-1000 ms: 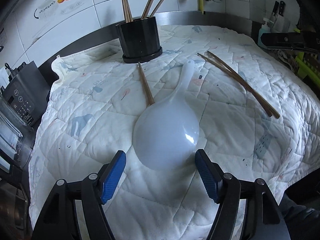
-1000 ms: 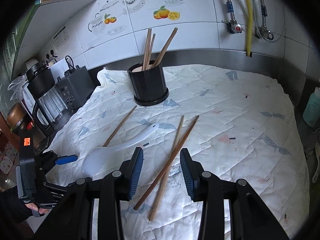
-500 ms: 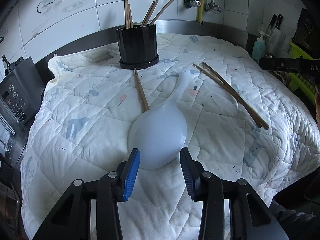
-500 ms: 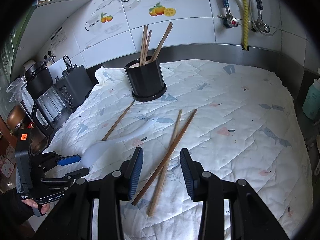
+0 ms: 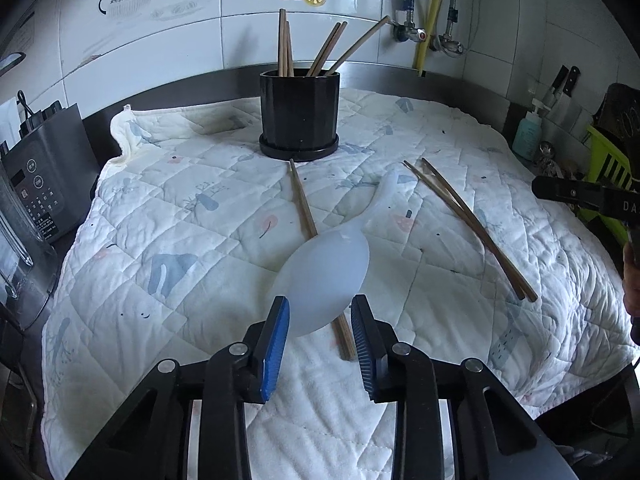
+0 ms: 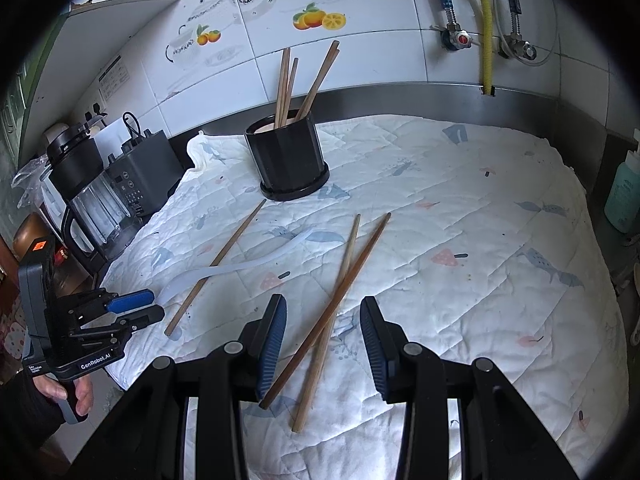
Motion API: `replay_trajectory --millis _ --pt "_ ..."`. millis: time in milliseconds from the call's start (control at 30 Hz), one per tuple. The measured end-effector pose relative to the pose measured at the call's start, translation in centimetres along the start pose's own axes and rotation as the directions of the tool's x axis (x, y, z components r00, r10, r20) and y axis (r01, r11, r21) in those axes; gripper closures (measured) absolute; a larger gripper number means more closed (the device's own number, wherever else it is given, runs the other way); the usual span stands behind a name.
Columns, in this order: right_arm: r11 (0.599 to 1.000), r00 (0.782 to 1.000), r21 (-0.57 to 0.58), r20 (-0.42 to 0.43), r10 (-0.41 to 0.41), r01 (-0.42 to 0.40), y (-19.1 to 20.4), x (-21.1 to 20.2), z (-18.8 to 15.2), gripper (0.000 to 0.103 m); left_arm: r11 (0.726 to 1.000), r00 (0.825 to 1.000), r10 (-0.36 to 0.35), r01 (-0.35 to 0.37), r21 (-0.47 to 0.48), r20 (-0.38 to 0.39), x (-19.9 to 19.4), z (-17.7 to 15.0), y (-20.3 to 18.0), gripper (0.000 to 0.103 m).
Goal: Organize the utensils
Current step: 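Close the left tool on the white spoon handle and lift it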
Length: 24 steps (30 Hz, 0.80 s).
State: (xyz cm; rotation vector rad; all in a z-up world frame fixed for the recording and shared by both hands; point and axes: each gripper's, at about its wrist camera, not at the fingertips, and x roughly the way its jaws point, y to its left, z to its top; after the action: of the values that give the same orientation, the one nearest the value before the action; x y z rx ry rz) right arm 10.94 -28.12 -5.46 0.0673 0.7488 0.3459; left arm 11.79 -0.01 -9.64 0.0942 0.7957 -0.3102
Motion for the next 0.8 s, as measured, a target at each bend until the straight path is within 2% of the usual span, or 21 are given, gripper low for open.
replay_trajectory --millis 233,433,567,800 --pt "1.000 1.000 0.008 -0.010 -0.003 0.003 -0.2 0.4 -0.1 0.061 1.000 1.000 0.011 -0.011 -0.017 0.019 0.3 0.7 1.0 0.068" --pt "1.000 1.000 0.007 -0.010 -0.003 0.004 -0.1 0.5 -0.1 0.061 0.999 0.999 0.033 -0.033 -0.034 0.003 1.6 1.4 1.8 0.069" --pt "1.000 1.000 0.007 -0.010 -0.004 0.005 -0.1 0.5 -0.1 0.061 0.999 0.999 0.039 -0.039 -0.029 -0.008 2.3 1.7 2.4 0.077" --pt "1.000 1.000 0.005 -0.020 -0.011 0.012 -0.1 0.9 -0.1 0.061 0.998 0.999 0.047 -0.048 -0.039 -0.010 3.1 1.9 3.2 0.087"
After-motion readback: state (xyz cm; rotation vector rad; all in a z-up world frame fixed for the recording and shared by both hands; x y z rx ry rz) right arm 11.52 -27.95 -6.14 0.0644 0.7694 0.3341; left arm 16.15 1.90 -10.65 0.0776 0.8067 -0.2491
